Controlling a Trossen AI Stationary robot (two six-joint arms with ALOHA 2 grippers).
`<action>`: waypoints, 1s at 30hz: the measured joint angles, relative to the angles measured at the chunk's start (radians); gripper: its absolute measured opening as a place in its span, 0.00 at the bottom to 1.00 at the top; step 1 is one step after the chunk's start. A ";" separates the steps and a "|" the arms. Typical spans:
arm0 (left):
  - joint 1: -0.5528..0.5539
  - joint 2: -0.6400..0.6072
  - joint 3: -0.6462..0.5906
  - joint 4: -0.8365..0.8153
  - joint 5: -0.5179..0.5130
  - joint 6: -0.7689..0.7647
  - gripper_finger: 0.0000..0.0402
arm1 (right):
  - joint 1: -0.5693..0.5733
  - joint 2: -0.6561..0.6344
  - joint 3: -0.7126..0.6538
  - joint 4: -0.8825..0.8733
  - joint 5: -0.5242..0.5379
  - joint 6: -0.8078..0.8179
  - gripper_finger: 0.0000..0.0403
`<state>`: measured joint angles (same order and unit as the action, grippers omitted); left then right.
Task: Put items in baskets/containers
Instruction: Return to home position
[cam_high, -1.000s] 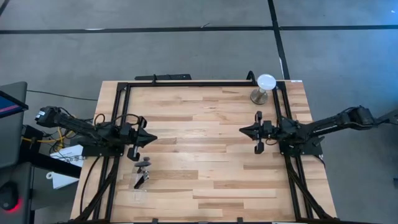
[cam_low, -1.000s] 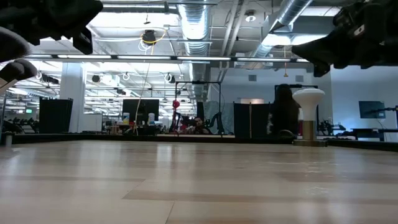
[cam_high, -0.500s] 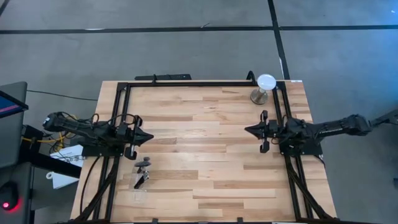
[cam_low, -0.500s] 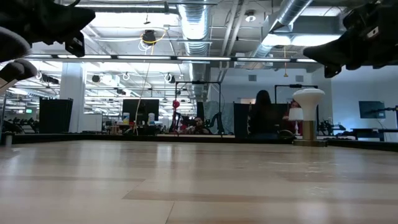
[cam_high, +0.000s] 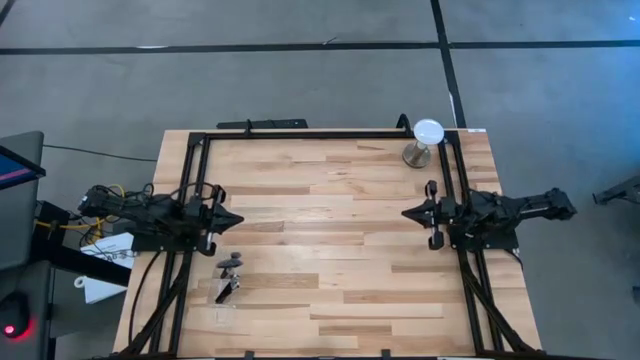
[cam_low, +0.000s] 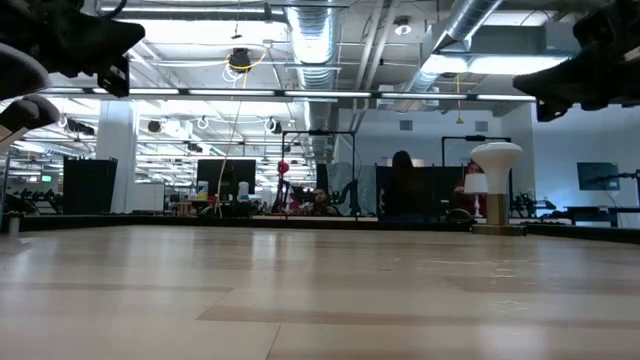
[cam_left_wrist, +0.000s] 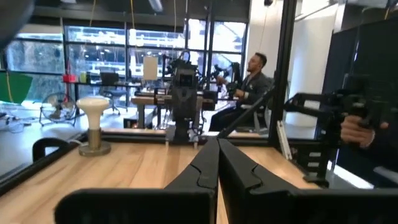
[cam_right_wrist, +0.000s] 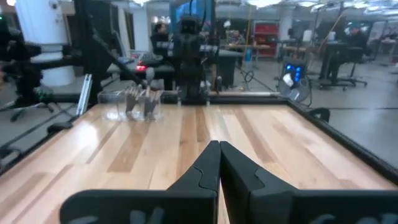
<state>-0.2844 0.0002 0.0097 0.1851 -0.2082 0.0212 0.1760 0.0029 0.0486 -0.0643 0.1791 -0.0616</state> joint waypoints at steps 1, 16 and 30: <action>0.000 0.000 0.001 0.003 0.003 -0.002 0.01 | 0.011 0.005 0.004 0.006 0.002 -0.005 0.00; 0.149 0.006 -0.004 0.032 0.150 0.025 0.01 | 0.002 -0.001 -0.029 0.083 0.053 -0.045 0.00; 0.368 0.009 -0.004 0.029 0.316 -0.128 0.01 | -0.106 0.000 -0.029 0.077 0.030 -0.003 0.00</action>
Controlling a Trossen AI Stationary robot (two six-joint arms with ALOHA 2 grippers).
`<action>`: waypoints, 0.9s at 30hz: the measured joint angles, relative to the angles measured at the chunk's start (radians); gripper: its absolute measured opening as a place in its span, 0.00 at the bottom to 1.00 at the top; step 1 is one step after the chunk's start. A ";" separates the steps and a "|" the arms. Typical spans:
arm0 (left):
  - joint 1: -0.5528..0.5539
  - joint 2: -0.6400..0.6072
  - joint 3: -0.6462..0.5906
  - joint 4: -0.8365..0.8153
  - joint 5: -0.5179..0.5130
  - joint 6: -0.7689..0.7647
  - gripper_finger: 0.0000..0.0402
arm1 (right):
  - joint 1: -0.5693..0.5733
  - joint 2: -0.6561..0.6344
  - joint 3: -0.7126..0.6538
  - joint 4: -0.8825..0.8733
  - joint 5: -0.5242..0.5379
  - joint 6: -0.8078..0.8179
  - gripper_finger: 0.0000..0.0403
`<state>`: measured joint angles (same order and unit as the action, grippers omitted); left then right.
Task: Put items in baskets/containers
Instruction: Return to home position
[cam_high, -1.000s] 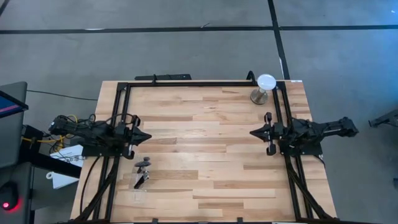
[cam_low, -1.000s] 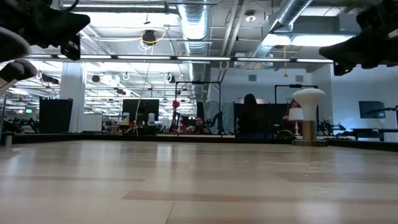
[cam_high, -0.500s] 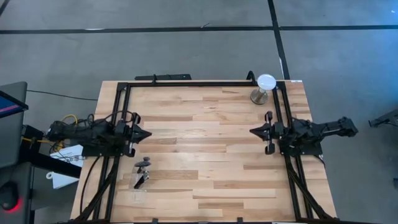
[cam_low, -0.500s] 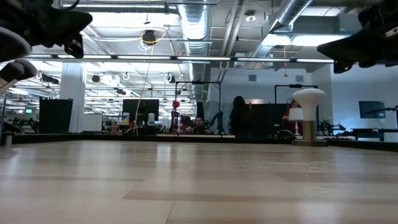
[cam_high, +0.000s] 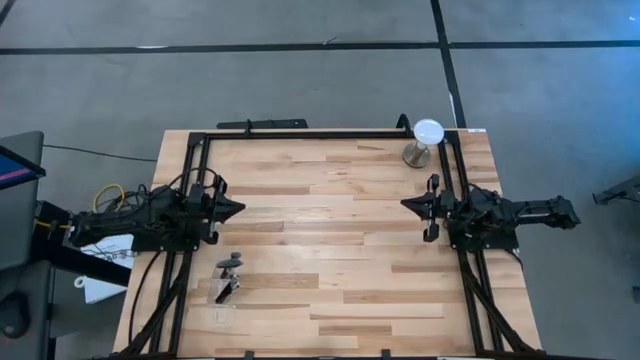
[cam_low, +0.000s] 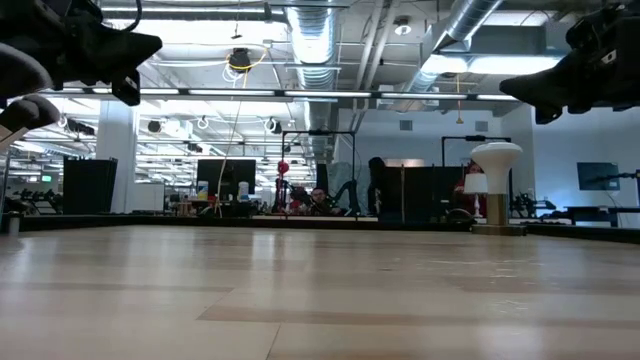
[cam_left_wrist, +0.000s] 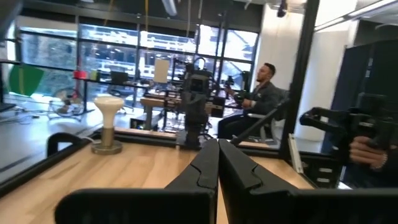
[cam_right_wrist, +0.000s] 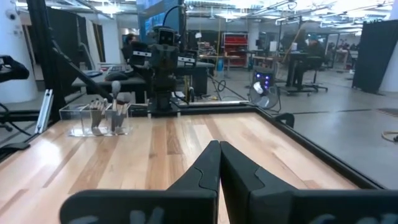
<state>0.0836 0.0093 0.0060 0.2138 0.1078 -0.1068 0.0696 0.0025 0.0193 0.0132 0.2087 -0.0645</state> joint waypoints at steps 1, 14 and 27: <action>-0.005 0.000 0.000 0.000 0.004 -0.002 0.01 | 0.000 0.000 0.000 0.000 0.000 0.003 0.00; -0.009 0.000 0.000 0.007 0.002 -0.005 0.01 | 0.000 0.000 0.000 -0.001 0.000 0.012 0.00; -0.009 0.000 0.000 0.012 0.002 -0.007 0.01 | 0.000 0.000 0.000 -0.001 0.001 0.012 0.00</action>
